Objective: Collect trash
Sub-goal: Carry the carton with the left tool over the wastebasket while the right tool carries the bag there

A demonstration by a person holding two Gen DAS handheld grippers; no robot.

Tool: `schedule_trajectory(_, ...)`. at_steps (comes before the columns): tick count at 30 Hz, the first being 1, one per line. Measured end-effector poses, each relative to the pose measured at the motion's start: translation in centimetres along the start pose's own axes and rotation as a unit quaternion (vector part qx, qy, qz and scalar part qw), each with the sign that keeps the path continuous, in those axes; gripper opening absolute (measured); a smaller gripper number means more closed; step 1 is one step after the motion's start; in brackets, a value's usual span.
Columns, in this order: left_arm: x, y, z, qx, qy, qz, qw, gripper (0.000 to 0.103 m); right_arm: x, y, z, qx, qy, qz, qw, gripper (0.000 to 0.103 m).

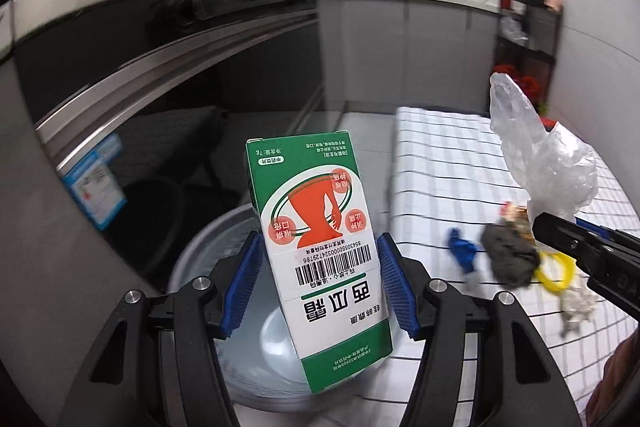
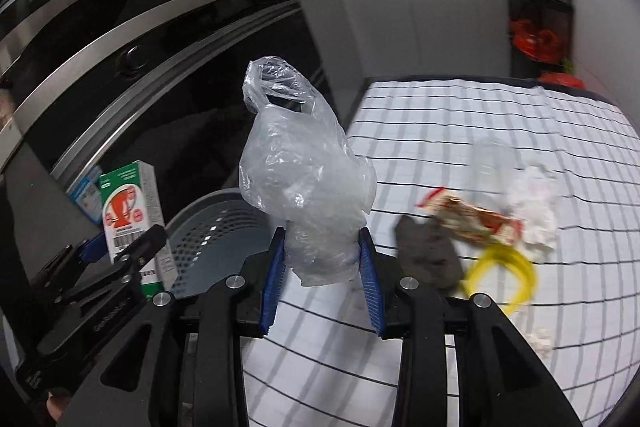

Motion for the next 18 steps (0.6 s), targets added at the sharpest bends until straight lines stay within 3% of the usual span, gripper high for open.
schedule_trajectory(9,-2.1,2.2,-6.9,0.048,-0.03,-0.027,0.998,0.057,-6.7,0.6,-6.2,0.025,-0.019,-0.055,0.998,0.034)
schedule_trajectory(18,-4.5,4.3,-8.9,0.06,-0.027,-0.062,0.9959,0.057,-10.7,3.4,-7.2,0.04,-0.026,-0.107,0.993,0.034)
Point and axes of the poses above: each gripper's, at about its wrist camera, not at the fingertips, and x roughly against the way its jaws point, z to its right, y to its underside, the point moved 9 cm from there along -x, roughly the way its jaws point, and after that the axes turned 14 degrees about -x, right-handed, at the moved point
